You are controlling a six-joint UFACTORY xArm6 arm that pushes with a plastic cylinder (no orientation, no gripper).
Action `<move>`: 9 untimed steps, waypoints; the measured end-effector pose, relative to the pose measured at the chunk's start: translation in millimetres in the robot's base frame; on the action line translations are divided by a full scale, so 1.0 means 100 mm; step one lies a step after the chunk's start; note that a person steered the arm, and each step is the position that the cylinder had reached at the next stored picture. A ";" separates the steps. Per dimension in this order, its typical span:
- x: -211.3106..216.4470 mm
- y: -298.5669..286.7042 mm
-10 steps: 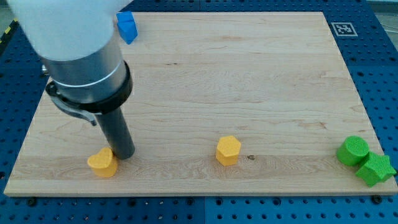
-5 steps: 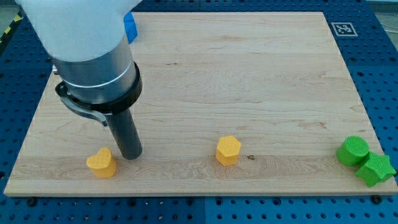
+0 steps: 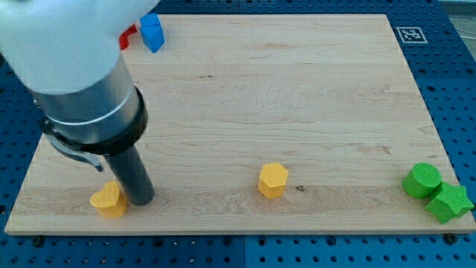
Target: Push the yellow heart to the bottom left of the board
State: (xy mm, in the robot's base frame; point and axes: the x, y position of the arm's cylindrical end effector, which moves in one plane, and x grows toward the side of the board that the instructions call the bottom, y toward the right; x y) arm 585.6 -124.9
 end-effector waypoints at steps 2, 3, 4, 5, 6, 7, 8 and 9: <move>0.13 0.05; 0.13 -0.06; 0.11 -0.27; 0.11 -0.37; 0.06 -0.48; 0.03 -0.55; -0.01 -0.67; -0.01 -0.72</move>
State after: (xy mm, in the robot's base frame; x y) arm 584.8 -197.1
